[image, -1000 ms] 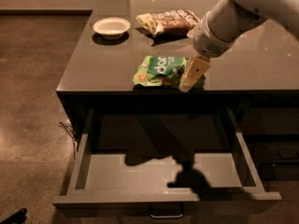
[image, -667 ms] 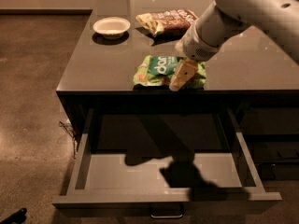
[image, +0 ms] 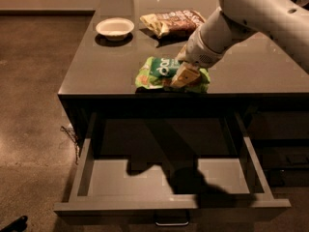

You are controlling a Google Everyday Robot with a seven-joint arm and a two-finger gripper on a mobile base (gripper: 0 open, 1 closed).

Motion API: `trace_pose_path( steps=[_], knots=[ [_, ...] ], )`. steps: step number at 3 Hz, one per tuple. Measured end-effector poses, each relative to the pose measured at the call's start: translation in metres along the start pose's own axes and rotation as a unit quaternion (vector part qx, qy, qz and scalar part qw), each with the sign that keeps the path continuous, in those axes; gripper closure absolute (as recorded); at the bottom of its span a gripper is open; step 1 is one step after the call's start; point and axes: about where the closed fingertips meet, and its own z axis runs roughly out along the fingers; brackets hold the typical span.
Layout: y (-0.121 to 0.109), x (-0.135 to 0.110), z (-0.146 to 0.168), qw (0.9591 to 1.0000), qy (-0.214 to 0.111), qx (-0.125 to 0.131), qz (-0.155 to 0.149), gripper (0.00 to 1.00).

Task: Place green rice chip bag into top drawer

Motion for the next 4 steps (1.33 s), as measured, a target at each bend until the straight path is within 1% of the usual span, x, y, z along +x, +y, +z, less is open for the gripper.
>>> trace_pose_path(
  steps=[1,2,3,4],
  knots=[
    [0.021,-0.009,-0.032,0.9995,-0.027,-0.003,-0.018,0.88],
    [0.055,-0.023,-0.077,0.9981,-0.044,-0.015,-0.042,1.0],
    [0.105,-0.03,-0.065,0.9944,-0.039,-0.085,-0.049,1.0],
    [0.105,-0.03,-0.065,0.9944,-0.039,-0.085,-0.049,1.0]
  ],
)
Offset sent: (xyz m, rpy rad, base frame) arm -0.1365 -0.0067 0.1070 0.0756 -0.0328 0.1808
